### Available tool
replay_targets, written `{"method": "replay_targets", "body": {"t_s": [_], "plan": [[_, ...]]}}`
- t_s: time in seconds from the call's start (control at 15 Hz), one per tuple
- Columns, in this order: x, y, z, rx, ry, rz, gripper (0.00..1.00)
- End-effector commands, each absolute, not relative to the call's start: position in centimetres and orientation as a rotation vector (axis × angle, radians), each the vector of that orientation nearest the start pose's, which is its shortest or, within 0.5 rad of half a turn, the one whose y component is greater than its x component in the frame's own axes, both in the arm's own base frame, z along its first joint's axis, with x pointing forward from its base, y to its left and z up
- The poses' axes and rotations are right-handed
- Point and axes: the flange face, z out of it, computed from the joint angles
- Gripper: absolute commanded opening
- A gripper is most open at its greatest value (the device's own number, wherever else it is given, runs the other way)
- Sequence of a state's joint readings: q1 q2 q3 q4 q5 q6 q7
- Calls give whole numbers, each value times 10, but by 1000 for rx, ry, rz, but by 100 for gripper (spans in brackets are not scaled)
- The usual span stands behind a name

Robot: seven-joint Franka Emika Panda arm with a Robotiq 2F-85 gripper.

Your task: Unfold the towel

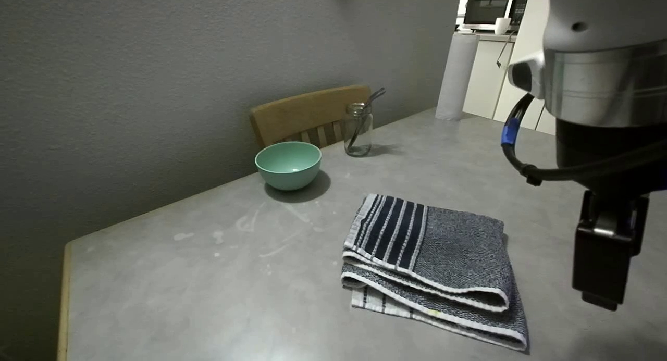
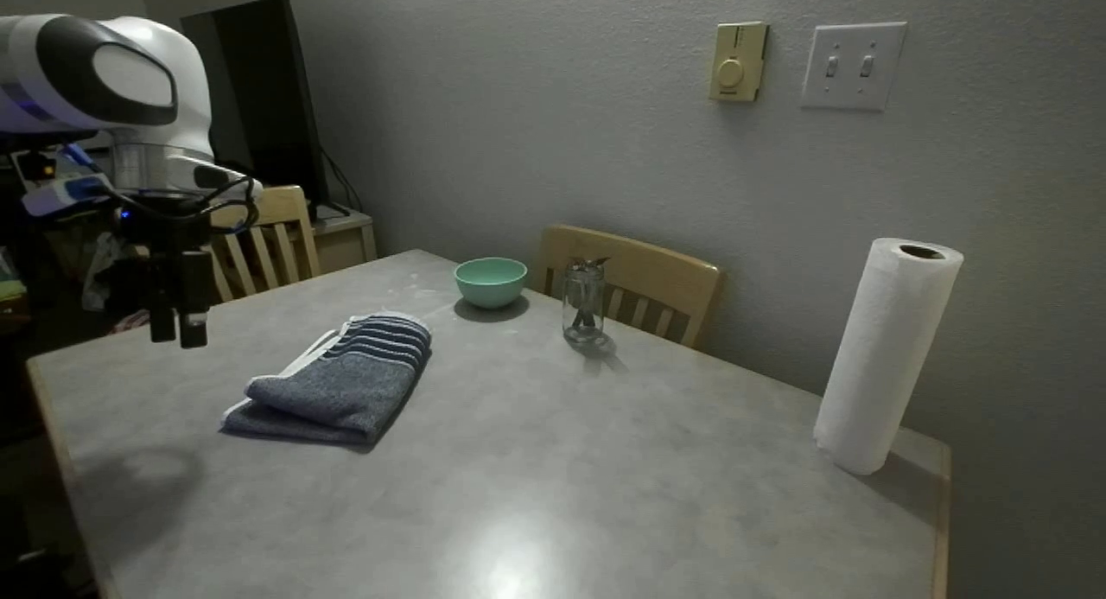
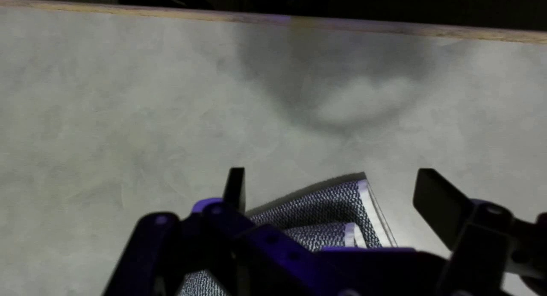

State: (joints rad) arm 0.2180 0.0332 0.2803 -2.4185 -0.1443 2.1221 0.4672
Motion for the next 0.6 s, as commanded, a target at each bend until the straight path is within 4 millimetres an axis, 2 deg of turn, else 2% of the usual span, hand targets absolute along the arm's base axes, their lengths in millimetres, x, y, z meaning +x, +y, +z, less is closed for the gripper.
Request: {"method": "replay_targets", "body": {"t_s": [0.0,0.2,0.53], "plan": [[398,211,272,-3356,-225,398,100],[401,215,267,-3452,-264,297,100],[415,225,255,-3638,-343,15,100]]}}
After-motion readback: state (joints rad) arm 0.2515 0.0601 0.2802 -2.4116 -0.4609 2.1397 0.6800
